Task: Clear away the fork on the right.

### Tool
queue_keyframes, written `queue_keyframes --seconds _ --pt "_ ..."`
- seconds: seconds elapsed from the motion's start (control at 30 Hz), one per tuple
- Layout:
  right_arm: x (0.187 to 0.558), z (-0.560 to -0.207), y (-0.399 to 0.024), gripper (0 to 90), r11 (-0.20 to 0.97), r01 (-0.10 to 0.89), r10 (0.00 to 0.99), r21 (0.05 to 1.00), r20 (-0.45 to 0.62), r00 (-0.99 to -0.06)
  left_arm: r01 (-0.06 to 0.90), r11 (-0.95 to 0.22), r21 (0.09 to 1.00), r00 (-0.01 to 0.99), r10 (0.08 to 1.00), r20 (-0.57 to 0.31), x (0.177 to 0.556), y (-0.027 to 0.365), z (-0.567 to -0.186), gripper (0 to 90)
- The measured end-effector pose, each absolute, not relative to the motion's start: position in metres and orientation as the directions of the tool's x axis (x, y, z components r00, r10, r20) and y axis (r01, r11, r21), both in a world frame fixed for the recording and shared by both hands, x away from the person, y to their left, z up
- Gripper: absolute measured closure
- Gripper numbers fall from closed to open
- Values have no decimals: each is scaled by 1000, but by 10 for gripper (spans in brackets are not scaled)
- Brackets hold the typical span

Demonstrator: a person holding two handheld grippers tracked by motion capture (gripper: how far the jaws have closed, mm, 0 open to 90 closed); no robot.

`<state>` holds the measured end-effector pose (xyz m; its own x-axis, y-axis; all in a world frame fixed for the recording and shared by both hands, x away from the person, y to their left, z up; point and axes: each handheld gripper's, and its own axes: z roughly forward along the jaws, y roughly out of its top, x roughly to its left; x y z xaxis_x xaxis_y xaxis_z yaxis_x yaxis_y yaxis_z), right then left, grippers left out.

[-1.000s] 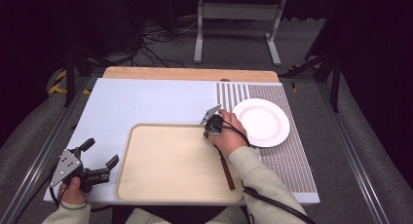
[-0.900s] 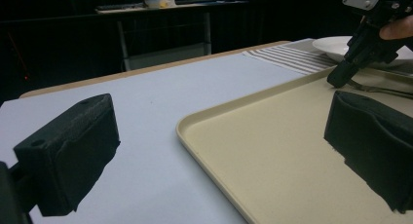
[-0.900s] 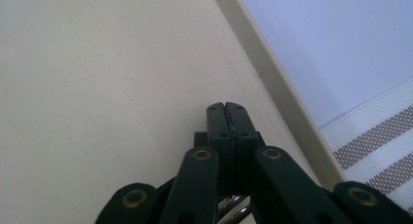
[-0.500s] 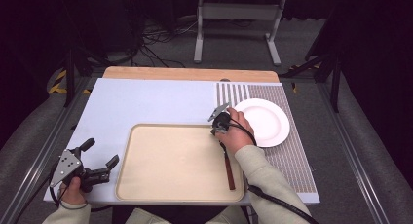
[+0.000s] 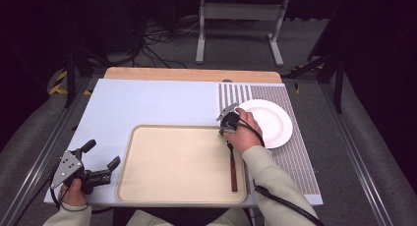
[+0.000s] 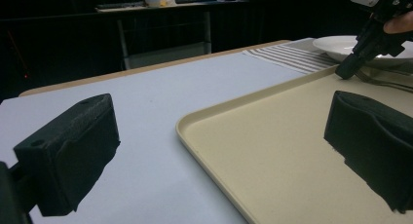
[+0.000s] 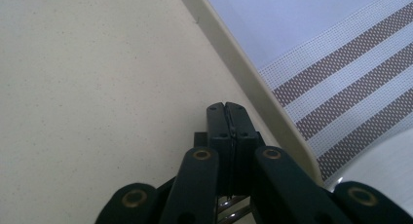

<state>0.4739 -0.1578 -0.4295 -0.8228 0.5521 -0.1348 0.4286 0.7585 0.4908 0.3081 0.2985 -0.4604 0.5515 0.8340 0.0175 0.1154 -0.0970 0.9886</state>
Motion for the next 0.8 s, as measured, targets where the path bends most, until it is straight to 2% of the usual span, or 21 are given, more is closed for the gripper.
queue_keyframes --seconds 0.23,0.33,0.4,0.5,0.53,0.63,0.7,0.8 --pt "473 -425 -160 900 747 418 552 517 -132 -823 117 -98 988 551 834 18 308 298 -460 0" --pt "471 -418 -161 855 734 408 556 543 -135 -820 117 -95 989 550 835 15 308 298 -460 1" --pt "467 -412 -160 778 722 397 555 567 -132 -821 117 -96 989 552 834 15 308 298 -460 0" --pt "461 -403 -159 588 683 379 568 625 -129 -813 114 -96 989 554 832 17 309 297 -460 0" --pt "461 -403 -159 588 683 379 568 625 -129 -813 114 -96 989 554 832 17 309 297 -460 0" --pt "455 -393 -157 405 668 349 561 657 -137 -817 115 -92 989 554 832 13 309 297 -460 0" --pt "450 -386 -159 324 656 324 552 682 -140 -822 113 -92 989 554 832 14 310 297 -460 0" --pt "444 -377 -162 273 646 291 541 706 -153 -827 112 -93 989 555 832 16 310 296 -460 0"
